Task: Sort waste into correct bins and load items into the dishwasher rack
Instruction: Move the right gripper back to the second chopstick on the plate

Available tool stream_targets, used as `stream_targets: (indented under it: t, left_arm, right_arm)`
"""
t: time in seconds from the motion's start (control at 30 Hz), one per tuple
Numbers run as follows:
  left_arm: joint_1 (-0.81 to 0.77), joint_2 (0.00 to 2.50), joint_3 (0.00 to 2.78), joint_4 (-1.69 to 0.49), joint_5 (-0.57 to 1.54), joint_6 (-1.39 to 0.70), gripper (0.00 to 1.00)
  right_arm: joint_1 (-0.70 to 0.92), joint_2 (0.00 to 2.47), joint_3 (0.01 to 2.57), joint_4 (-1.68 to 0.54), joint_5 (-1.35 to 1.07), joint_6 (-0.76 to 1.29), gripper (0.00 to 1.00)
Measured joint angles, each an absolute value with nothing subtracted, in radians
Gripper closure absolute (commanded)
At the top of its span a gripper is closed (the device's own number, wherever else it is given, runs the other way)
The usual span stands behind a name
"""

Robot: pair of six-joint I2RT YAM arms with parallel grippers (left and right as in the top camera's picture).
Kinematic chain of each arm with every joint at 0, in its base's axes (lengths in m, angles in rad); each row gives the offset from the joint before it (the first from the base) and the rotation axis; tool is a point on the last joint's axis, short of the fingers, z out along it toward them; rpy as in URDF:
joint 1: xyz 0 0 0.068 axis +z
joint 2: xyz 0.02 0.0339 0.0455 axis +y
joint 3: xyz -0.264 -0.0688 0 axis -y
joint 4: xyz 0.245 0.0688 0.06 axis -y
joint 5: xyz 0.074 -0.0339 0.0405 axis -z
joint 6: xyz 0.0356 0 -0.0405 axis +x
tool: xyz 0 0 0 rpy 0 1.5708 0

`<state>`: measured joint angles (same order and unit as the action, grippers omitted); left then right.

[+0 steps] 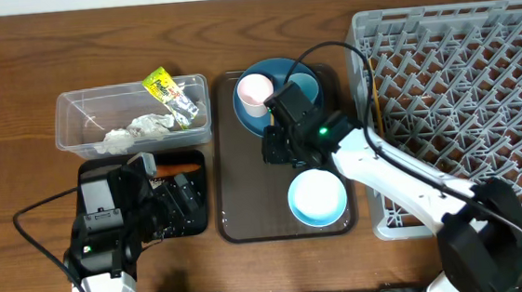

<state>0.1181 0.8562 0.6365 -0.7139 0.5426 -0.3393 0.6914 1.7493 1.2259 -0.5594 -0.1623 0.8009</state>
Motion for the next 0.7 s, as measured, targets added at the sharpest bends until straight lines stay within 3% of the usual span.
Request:
stream_targets:
  t: [0.7]
  left_arm:
    - [0.118,0.856,0.636,-0.714,0.543,-0.339,0.02]
  right_arm:
    - [0.692,1.759,1.222,-0.579,-0.133,0.805,0.64]
